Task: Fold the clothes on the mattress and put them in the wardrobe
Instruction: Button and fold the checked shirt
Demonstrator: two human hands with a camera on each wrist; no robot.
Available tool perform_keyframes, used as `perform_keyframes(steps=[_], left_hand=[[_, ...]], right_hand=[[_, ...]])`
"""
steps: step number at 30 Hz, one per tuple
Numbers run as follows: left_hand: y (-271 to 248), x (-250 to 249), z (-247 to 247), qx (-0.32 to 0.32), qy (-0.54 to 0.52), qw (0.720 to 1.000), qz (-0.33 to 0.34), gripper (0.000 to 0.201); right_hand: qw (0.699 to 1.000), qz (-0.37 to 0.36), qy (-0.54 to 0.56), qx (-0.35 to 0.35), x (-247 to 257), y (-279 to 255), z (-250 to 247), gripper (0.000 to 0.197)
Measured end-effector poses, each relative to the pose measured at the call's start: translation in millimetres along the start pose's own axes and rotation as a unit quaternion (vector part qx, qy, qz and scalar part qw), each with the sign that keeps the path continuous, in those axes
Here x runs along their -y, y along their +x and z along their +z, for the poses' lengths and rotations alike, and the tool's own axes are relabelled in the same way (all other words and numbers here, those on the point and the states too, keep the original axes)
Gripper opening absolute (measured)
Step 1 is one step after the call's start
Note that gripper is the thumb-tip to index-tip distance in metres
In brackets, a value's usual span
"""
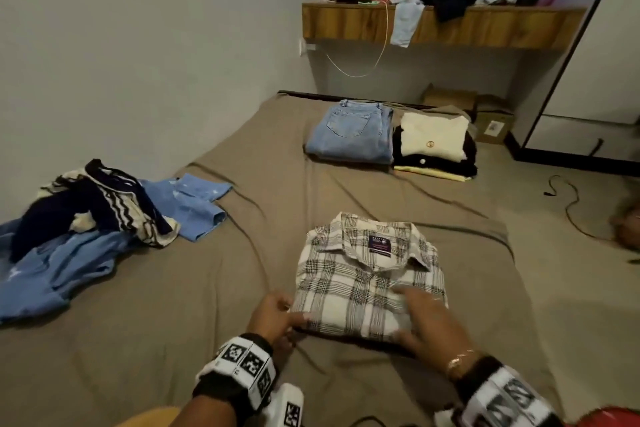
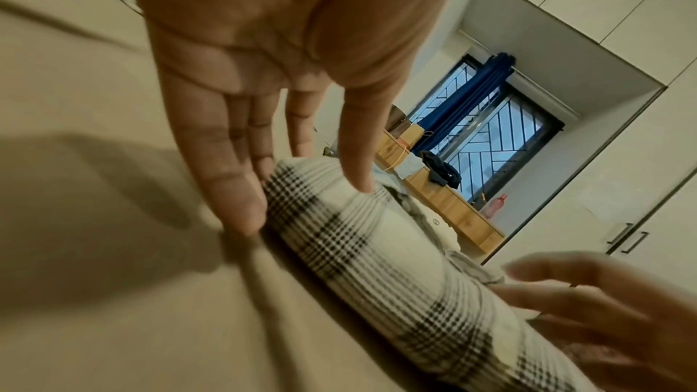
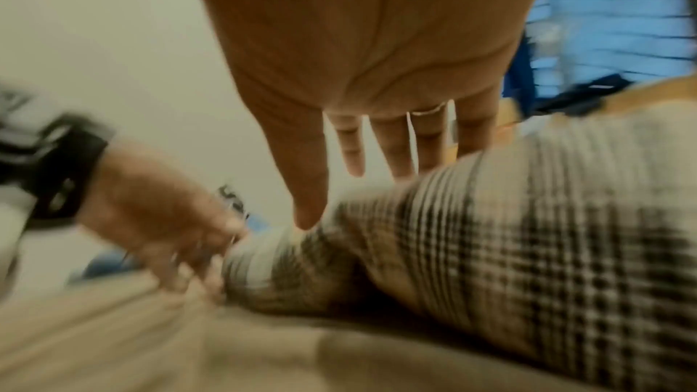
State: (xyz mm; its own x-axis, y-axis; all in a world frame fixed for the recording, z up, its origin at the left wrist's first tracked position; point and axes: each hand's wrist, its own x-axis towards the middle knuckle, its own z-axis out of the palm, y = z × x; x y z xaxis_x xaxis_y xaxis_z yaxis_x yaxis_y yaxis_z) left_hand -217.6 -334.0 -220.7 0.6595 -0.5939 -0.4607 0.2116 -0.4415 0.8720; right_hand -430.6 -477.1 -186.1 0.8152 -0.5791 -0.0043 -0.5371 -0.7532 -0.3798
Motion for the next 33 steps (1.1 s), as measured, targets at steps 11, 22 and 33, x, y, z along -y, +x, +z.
perform_keyframes(steps=[11, 22, 33], left_hand=[[5.8, 7.3, -3.0, -0.043, 0.060, 0.996, -0.046, 0.036], [43.9, -45.9, -19.6, 0.010, 0.080, 0.997, 0.016, 0.029], [131.2, -82.6, 3.3, 0.004, 0.204, 0.976, 0.075, 0.033]], right_hand=[[0.911, 0.203, 0.348, -0.094, -72.9, -18.2, 49.6, 0.032], [0.864, 0.253, 0.435, 0.020, -123.4, 54.0, -28.5, 0.019], [0.902, 0.245, 0.354, -0.029, -139.4, 153.8, -7.6, 0.010]])
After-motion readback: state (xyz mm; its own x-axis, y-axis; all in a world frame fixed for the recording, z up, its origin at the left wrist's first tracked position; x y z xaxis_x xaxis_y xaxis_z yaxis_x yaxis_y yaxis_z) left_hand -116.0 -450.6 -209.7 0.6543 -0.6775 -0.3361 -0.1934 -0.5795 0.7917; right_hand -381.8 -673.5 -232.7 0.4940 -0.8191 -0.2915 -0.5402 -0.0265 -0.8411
